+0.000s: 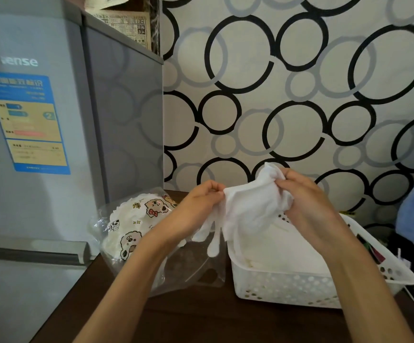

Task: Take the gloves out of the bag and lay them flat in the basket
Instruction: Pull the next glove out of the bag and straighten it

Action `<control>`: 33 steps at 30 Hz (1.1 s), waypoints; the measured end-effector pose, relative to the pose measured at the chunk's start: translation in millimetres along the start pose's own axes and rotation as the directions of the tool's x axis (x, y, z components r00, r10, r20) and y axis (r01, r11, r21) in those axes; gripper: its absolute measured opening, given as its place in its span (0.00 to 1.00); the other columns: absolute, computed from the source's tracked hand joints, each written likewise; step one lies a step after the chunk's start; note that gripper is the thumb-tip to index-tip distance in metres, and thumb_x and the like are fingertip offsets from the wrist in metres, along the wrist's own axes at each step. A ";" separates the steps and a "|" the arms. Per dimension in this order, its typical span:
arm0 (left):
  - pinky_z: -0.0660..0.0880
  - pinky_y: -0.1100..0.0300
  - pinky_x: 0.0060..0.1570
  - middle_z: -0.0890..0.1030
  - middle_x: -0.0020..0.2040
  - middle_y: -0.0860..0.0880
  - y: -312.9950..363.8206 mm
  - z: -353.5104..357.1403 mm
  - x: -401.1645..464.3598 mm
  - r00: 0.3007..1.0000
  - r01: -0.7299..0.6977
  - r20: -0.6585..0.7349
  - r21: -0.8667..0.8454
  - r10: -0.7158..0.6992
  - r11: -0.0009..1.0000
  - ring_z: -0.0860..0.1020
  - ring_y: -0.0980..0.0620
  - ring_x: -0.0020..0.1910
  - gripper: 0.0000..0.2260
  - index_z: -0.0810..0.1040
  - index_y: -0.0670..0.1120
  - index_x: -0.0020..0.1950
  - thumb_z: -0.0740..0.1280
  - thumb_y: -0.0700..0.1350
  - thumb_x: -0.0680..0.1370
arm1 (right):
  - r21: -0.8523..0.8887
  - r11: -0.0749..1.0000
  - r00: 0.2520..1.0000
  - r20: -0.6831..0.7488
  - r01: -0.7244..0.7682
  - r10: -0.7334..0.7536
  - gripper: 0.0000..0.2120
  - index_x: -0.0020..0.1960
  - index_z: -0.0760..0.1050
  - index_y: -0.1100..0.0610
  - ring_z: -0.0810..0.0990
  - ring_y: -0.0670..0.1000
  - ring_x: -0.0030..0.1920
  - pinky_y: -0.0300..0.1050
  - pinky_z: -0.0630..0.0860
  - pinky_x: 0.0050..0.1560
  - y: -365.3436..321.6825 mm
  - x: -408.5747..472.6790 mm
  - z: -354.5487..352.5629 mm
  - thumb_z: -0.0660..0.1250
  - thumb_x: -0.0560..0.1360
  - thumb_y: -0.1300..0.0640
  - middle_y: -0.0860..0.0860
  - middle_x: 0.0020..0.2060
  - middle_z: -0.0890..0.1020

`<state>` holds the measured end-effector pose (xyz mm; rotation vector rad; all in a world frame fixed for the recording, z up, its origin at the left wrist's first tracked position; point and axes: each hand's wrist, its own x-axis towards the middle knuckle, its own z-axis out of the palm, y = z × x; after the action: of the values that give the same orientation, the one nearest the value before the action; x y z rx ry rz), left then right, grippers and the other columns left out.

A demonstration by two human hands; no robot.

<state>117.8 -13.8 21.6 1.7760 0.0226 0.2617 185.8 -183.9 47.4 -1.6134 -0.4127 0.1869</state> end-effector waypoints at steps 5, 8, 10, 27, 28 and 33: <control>0.75 0.61 0.47 0.79 0.53 0.48 -7.0 5.8 -4.2 0.995 0.065 0.075 0.056 -0.069 0.996 0.75 0.55 0.39 0.17 0.75 0.46 0.47 0.54 0.56 0.82 | 0.199 0.980 0.993 0.112 0.007 -0.030 0.05 0.47 0.78 0.55 0.80 0.45 0.38 0.38 0.74 0.38 -6.2 -8.5 4.4 0.63 0.77 0.58 0.48 0.36 0.81; 0.78 0.61 0.53 0.79 0.58 0.53 -1.2 9.6 -2.3 0.989 -0.029 0.147 0.104 0.014 0.994 0.81 0.58 0.49 0.22 0.71 0.50 0.59 0.68 0.62 0.73 | -0.095 0.971 0.964 -0.131 0.221 -0.232 0.03 0.45 0.80 0.50 0.80 0.44 0.39 0.35 0.75 0.36 -1.9 -8.3 3.7 0.68 0.75 0.53 0.47 0.37 0.82; 0.79 0.58 0.53 0.78 0.58 0.52 -1.2 11.0 -7.0 0.981 -0.101 0.176 0.113 0.080 0.988 0.80 0.57 0.53 0.24 0.68 0.50 0.62 0.71 0.57 0.72 | -0.117 0.950 0.912 -0.265 0.290 -0.312 0.03 0.43 0.80 0.49 0.79 0.43 0.36 0.36 0.76 0.34 -2.4 -7.3 0.6 0.69 0.74 0.50 0.46 0.35 0.82; 0.75 0.60 0.43 0.79 0.44 0.56 -14.4 17.7 3.7 0.883 -0.188 -0.336 0.386 0.327 0.903 0.77 0.62 0.42 0.09 0.75 0.51 0.51 0.56 0.51 0.82 | -0.216 0.938 0.939 -0.152 0.271 -0.307 0.04 0.41 0.81 0.49 0.82 0.46 0.40 0.41 0.78 0.43 3.8 -21.0 -36.6 0.69 0.73 0.51 0.49 0.38 0.84; 0.73 0.61 0.40 0.78 0.42 0.55 -12.8 18.9 3.2 0.861 -0.198 -0.380 0.366 0.339 0.910 0.76 0.62 0.38 0.09 0.74 0.51 0.51 0.55 0.51 0.82 | -0.239 0.922 0.924 -0.158 0.305 -0.347 0.04 0.42 0.81 0.49 0.82 0.46 0.42 0.41 0.78 0.45 4.4 -21.7 -31.2 0.69 0.74 0.51 0.48 0.39 0.84; 0.71 0.57 0.37 0.76 0.38 0.47 4.1 15.2 -3.4 0.692 -0.304 -0.570 0.325 0.443 0.895 0.71 0.58 0.33 0.10 0.72 0.49 0.47 0.55 0.49 0.83 | -0.092 0.910 0.900 -0.133 0.405 -0.415 0.05 0.43 0.80 0.51 0.80 0.37 0.38 0.29 0.73 0.37 2.1 -32.6 -1.6 0.66 0.76 0.54 0.41 0.35 0.83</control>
<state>116.8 -29.9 22.0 1.8069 0.1757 1.2029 156.8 -197.6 41.4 -1.5512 -0.6364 -0.2698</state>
